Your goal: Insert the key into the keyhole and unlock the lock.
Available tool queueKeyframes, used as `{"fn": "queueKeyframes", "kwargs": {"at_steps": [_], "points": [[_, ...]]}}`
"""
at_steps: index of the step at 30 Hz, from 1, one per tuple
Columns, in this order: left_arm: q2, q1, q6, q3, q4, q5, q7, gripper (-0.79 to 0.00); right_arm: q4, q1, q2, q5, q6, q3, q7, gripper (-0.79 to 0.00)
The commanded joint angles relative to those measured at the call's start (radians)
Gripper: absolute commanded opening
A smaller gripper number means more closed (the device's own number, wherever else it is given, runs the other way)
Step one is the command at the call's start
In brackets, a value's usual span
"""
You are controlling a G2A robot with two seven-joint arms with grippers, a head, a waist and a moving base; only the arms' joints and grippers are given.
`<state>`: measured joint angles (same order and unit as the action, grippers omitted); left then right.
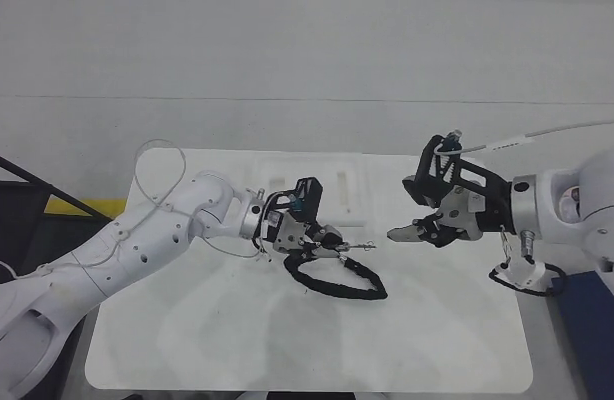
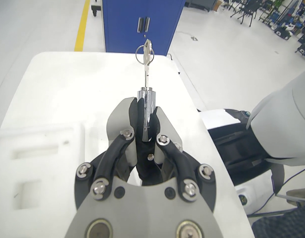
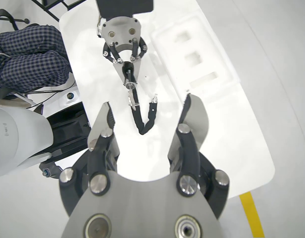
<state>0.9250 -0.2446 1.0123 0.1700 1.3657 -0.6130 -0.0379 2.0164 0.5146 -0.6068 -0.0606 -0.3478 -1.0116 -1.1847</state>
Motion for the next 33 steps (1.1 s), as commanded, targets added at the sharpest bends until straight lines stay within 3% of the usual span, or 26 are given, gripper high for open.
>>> {"fn": "queueKeyframes", "kwargs": {"at_steps": [1, 11, 12, 13, 14, 22, 29, 33], "points": [[0.006, -0.007, 0.000, 0.000, 0.001, -0.013, -0.055, -0.785, 0.003, 0.017, 0.008, -0.011, 0.006, -0.030, -0.001, 0.000], [0.062, -0.084, 0.000, 0.000, -0.020, -0.087, -0.159, -0.770, 0.032, 0.099, 0.036, -0.032, 0.010, -0.124, -0.014, 0.000], [0.071, -0.096, 0.000, 0.000, -0.022, -0.091, -0.158, -0.662, 0.035, 0.106, 0.037, -0.032, 0.009, -0.131, -0.012, 0.000], [0.078, -0.102, 0.000, 0.000, -0.027, -0.094, -0.160, -0.277, 0.036, 0.111, 0.038, -0.032, 0.009, -0.135, -0.011, 0.000], [0.084, -0.107, 0.000, 0.000, -0.030, -0.098, -0.163, 0.000, 0.038, 0.116, 0.039, -0.032, 0.008, -0.139, -0.010, 0.000], [0.121, -0.097, 0.000, 0.012, -0.086, -0.099, -0.075, 0.000, 0.044, 0.153, 0.041, -0.036, -0.008, -0.140, 0.006, 0.000], [0.122, -0.050, 0.000, 0.061, -0.149, -0.100, 0.122, 0.000, 0.016, 0.164, 0.028, -0.114, -0.093, -0.103, 0.109, 0.000], [0.122, 0.016, 0.000, 0.084, -0.214, -0.156, 0.205, 0.000, -0.042, 0.162, 0.014, -0.166, -0.146, -0.067, 0.197, 0.000]]}}
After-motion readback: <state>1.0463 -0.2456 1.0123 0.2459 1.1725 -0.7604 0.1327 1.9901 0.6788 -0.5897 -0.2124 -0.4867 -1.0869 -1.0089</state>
